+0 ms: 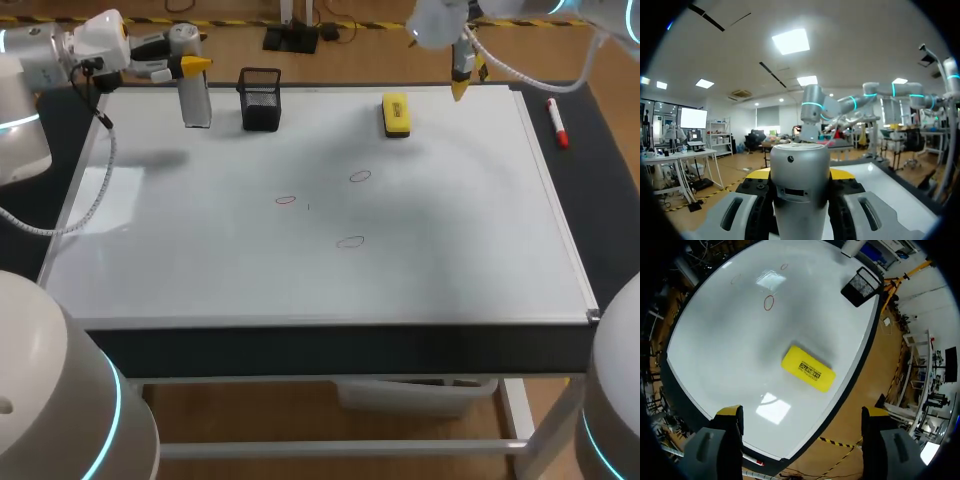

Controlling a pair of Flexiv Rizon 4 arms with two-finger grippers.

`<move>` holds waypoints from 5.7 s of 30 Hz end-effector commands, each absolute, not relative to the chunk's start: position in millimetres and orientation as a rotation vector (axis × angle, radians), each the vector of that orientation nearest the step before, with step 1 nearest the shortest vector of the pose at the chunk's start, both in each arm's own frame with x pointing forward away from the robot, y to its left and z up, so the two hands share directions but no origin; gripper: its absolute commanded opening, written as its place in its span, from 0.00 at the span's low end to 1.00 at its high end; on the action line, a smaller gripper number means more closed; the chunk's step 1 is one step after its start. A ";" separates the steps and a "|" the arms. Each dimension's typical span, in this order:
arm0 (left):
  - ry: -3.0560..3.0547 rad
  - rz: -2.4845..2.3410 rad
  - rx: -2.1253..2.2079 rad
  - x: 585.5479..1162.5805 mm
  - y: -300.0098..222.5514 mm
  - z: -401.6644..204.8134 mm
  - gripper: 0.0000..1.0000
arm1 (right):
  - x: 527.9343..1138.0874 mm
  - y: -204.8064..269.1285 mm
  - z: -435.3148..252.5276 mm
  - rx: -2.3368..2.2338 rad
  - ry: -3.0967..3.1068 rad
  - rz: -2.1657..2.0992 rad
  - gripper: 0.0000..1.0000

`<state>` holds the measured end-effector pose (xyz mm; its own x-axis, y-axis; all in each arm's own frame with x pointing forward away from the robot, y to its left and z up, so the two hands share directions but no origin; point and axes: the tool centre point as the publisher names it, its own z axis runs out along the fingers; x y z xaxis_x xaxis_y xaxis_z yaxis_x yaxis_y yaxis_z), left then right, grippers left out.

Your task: Pick up the inspection probe, press it on each red-marked spot on the whiteboard one by one, put down the probe, pick up the eraser, and wipe off all the red marks.

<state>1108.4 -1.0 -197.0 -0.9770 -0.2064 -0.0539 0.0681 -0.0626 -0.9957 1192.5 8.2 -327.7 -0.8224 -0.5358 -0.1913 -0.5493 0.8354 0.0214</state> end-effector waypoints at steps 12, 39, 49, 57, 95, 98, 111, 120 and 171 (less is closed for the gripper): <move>2.009 -2.152 -0.154 1107.4 -1.8 -196.0 0.00 | 1200.3 28.8 -359.7 -1.661 2.674 0.083 1.00; 2.009 -2.152 -0.154 1107.4 -1.8 -196.0 0.00 | 1189.4 60.6 -399.3 -2.119 2.372 0.192 1.00; 2.009 -2.152 -0.154 1107.4 -1.8 -196.0 0.00 | 1184.1 66.9 -413.9 -2.177 2.357 0.195 1.00; 2.009 -2.152 -0.154 1107.4 -1.8 -196.0 0.00 | 1183.6 67.8 -418.3 -2.180 2.352 0.204 1.00; 2.009 -2.152 -0.154 1107.4 -1.8 -196.0 0.00 | 1132.2 15.0 -375.2 -1.974 2.467 0.020 0.00; 2.009 -2.152 -0.154 1107.4 -1.8 -196.0 0.00 | 1123.1 3.6 -372.9 -1.934 2.490 0.005 0.00; 2.009 -2.152 -0.154 1107.4 -1.8 -196.0 0.00 | 1076.8 -35.1 -368.0 -1.790 2.583 -0.068 0.00; 2.009 -2.152 -0.154 1107.4 -1.8 -196.0 0.00 | 1047.3 -52.9 -370.0 -1.719 2.627 -0.103 0.00; 2.045 -2.209 -0.071 1092.9 -26.2 -192.9 0.00 | 1022.8 -71.7 -372.4 -1.582 2.669 -0.054 0.00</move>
<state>1090.6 -21.2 -192.8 -0.9890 -0.1371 -0.0550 0.0645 -0.0658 -0.9957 1023.4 -71.0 -373.7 -0.4813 -0.8763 -0.0182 -0.8751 0.4816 -0.0468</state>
